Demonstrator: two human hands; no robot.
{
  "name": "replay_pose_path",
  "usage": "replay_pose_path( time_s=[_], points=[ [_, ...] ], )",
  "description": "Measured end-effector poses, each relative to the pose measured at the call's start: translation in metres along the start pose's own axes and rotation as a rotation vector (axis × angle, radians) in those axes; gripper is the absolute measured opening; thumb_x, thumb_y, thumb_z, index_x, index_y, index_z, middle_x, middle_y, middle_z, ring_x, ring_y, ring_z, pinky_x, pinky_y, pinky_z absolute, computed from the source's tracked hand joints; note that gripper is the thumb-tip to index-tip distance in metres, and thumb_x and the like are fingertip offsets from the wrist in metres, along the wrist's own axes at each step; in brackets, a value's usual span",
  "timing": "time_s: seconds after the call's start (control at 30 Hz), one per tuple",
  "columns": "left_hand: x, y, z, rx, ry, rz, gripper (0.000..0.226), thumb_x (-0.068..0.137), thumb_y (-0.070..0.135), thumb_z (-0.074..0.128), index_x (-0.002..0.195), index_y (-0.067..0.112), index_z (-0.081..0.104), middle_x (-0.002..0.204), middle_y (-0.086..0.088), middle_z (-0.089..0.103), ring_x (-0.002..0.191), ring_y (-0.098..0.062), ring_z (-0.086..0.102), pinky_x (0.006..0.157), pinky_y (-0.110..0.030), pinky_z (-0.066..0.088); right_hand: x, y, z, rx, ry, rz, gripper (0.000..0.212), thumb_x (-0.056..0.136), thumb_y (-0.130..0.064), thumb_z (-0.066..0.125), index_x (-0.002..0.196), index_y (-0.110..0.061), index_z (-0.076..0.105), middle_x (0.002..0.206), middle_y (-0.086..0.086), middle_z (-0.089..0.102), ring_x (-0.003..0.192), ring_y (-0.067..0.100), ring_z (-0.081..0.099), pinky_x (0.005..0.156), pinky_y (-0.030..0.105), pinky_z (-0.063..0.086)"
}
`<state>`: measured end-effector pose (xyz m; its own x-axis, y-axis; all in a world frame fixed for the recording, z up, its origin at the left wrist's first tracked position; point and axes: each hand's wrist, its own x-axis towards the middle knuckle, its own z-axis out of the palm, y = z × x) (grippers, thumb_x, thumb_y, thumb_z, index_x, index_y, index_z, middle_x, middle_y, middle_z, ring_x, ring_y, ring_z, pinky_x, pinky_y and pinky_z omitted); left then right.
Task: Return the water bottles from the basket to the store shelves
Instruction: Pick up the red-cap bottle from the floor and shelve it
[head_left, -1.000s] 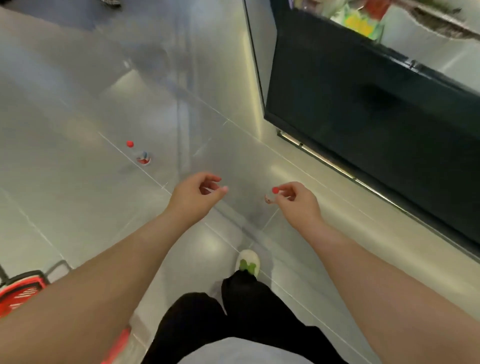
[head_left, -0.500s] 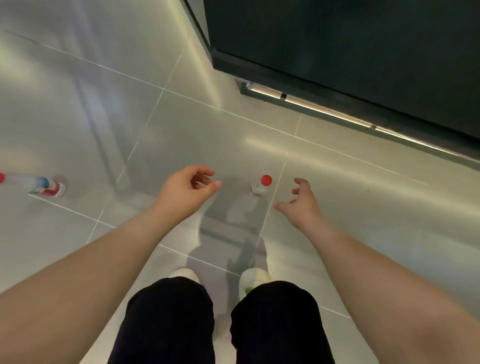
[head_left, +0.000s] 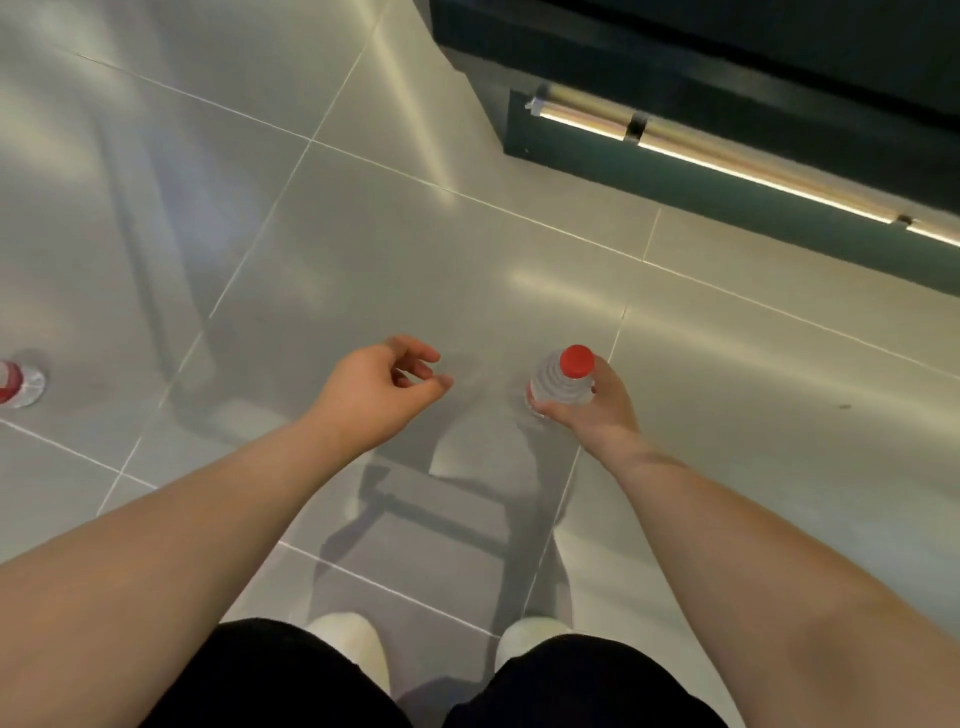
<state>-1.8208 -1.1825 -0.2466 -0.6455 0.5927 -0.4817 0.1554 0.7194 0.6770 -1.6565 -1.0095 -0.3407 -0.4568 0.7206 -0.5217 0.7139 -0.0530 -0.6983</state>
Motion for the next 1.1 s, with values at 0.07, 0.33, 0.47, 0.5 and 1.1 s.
replay_pose_path(
  time_s=[0.07, 0.33, 0.47, 0.5, 1.1],
  points=[
    [-0.01, 0.002, -0.012, -0.004, 0.005, -0.014, 0.019, 0.084, 0.03, 0.071, 0.1, 0.025, 0.063, 0.083, 0.014, 0.062, 0.07, -0.008, 0.057, 0.066, -0.011, 0.044, -0.012, -0.017, -0.001, -0.004, -0.023, 0.001, 0.059, 0.061, -0.018, 0.085, 0.112, -0.023, 0.056, 0.105, -0.003, 0.062, 0.095, 0.017, 0.059, 0.083, 0.024, 0.044],
    [-0.106, 0.063, -0.115, -0.069, 0.052, -0.151, 0.022, 0.082, 0.031, 0.073, 0.101, 0.022, 0.065, 0.088, 0.005, 0.064, 0.071, -0.013, 0.055, 0.066, -0.012, 0.041, -0.125, -0.165, -0.041, 0.16, -0.166, 0.012, 0.056, 0.067, -0.006, 0.079, 0.109, -0.016, 0.044, 0.085, -0.006, 0.06, 0.073, 0.013, 0.06, 0.063, 0.019, 0.05],
    [-0.173, 0.111, -0.189, -0.18, 0.111, -0.234, 0.021, 0.083, 0.032, 0.072, 0.101, 0.024, 0.065, 0.091, 0.004, 0.067, 0.07, -0.012, 0.056, 0.065, -0.017, 0.044, -0.193, -0.268, -0.066, 0.195, -0.287, 0.027, 0.053, 0.068, -0.015, 0.081, 0.108, -0.023, 0.047, 0.101, -0.002, 0.064, 0.092, 0.014, 0.064, 0.081, 0.033, 0.053],
    [-0.187, 0.12, -0.205, -0.203, 0.132, -0.248, 0.02, 0.083, 0.032, 0.072, 0.1, 0.025, 0.065, 0.091, 0.005, 0.067, 0.07, -0.011, 0.056, 0.065, -0.019, 0.045, -0.208, -0.289, -0.07, 0.202, -0.314, 0.032, 0.052, 0.068, -0.017, 0.081, 0.108, -0.024, 0.048, 0.103, -0.001, 0.065, 0.094, 0.015, 0.065, 0.082, 0.034, 0.054],
    [-0.265, 0.026, -0.464, -0.511, 0.493, -0.521, 0.025, 0.082, 0.032, 0.072, 0.105, 0.023, 0.065, 0.091, 0.004, 0.067, 0.072, -0.011, 0.058, 0.064, -0.021, 0.044, -0.297, -0.573, 0.111, 0.004, -0.719, -0.057, 0.038, 0.075, -0.028, 0.077, 0.103, -0.038, 0.053, 0.103, 0.001, 0.069, 0.09, 0.022, 0.069, 0.079, 0.04, 0.056]
  ],
)
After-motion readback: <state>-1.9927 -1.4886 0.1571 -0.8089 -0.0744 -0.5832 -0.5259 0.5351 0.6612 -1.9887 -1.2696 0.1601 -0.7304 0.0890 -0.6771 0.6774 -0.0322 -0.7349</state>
